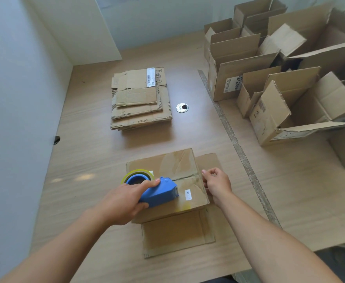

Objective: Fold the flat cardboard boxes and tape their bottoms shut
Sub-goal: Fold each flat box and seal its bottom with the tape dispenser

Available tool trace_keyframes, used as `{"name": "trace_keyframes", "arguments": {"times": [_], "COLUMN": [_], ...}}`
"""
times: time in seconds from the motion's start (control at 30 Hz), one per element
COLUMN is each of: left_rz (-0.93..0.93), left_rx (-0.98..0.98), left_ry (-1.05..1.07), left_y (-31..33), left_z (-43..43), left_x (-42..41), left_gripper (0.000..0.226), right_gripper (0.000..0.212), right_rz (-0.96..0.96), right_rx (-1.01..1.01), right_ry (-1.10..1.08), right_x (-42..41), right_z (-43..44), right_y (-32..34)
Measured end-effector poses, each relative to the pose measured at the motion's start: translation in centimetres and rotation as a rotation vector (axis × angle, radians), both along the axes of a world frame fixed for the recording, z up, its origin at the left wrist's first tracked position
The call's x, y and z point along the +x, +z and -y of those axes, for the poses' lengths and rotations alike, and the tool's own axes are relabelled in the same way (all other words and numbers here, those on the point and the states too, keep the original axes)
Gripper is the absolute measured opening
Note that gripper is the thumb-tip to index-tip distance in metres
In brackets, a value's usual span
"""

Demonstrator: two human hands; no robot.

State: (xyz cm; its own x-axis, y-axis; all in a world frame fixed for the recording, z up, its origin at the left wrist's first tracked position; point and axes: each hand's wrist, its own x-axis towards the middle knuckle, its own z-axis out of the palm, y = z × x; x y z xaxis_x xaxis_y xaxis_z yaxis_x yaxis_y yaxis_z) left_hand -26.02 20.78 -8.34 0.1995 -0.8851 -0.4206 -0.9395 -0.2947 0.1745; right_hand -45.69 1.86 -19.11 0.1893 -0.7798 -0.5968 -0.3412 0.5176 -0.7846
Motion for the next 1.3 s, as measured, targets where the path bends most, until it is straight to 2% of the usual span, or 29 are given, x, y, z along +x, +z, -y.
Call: {"name": "trace_keyframes", "arguments": {"times": [0.1, 0.13, 0.2, 0.23, 0.27, 0.33, 0.37, 0.47, 0.57, 0.77, 0.97, 1.1, 1.23, 1.3], "left_rz": [-0.004, -0.006, -0.016, -0.019, -0.022, -0.026, -0.028, -0.039, -0.010, 0.027, 0.009, -0.142, -0.282, -0.326], "left_rx": [-0.002, -0.006, -0.028, -0.046, -0.058, -0.073, -0.078, -0.113, -0.141, -0.103, 0.041, 0.103, 0.162, 0.202], "left_ry": [0.001, 0.002, -0.005, -0.013, -0.018, -0.022, -0.021, -0.028, -0.050, -0.048, -0.090, -0.010, 0.058, 0.093], "left_y": [0.0, 0.0, 0.2, 0.2, 0.2, 0.1, 0.0, -0.1, -0.2, 1.3, 4.1, 4.9, 4.6, 4.6], "left_z": [0.1, 0.1, 0.0, 0.0, -0.1, 0.0, 0.0, 0.0, 0.3, 1.8, 3.5, 2.9, 2.0, 1.4], "left_x": [0.1, 0.0, -0.3, -0.4, -0.4, -0.3, -0.3, -0.2, 0.0, 1.0, 3.1, 6.2, 8.7, 9.7], "left_gripper": [0.068, 0.068, 0.068, 0.068, 0.067, 0.067, 0.067, 0.067, 0.068, 0.085, 0.060, 0.054, 0.064, 0.058], "right_gripper": [0.022, 0.034, 0.080, 0.086, 0.075, 0.029, 0.021, 0.030, 0.040, 0.042, 0.049, 0.050, 0.047, 0.048], "right_rz": [-0.056, -0.058, -0.090, -0.125, -0.186, -0.236, -0.207, -0.147, -0.259, -0.364, -0.441, -0.481, -0.516, -0.534], "right_rx": [0.032, 0.048, 0.060, 0.009, -0.082, -0.256, -0.288, -0.277, -0.325, -0.400, -0.418, -0.448, -0.462, -0.456], "right_ry": [0.062, 0.076, 0.085, 0.102, 0.138, 0.192, 0.213, 0.346, 0.408, 0.410, 0.430, 0.455, 0.473, 0.484], "right_x": [0.3, 0.3, 0.2, 0.0, 0.0, -0.2, -0.1, 0.6, 1.3, 1.6, 1.6, 1.6, 1.7, 1.7], "right_z": [-0.1, 0.0, 0.1, 0.1, 0.1, 0.0, -0.2, -0.9, -1.8, -2.5, -2.6, -2.7, -2.8, -2.8], "right_y": [-0.6, -0.7, 0.0, 0.7, 1.8, 3.0, 3.6, 3.8, 2.5, 1.9, 1.4, 1.6, 1.5, 1.7]}}
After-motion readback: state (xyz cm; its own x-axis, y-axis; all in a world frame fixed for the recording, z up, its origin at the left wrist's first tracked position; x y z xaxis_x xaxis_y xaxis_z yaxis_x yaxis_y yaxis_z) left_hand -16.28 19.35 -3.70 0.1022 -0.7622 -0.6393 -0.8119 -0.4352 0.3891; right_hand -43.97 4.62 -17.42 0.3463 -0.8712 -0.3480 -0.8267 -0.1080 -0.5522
